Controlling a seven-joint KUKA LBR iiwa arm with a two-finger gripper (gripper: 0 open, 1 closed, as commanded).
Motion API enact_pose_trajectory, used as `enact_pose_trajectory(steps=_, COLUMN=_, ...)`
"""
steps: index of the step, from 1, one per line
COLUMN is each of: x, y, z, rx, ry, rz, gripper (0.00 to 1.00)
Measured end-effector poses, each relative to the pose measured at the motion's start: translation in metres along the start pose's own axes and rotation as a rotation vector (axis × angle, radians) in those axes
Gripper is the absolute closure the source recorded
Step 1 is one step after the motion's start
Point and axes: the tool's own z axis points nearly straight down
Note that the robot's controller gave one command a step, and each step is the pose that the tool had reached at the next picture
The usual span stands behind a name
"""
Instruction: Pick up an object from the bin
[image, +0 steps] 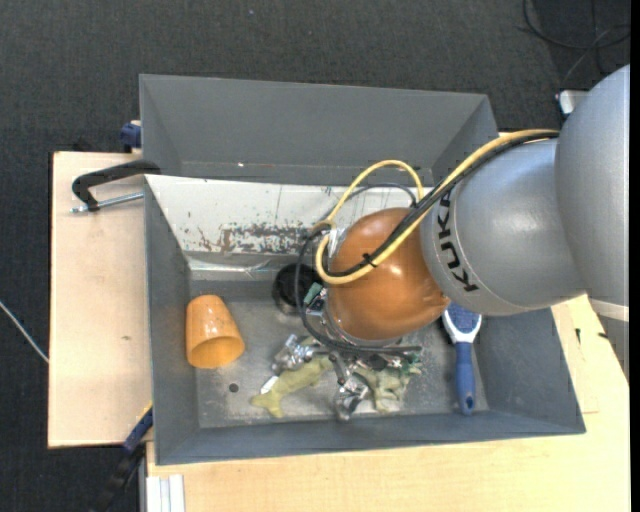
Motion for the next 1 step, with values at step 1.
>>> enact_pose_trajectory(steps=1, x=-0.0015, y=0.0002, z=-0.0008, rx=0.0, ry=-0.001, rz=0.002, gripper=0.0)
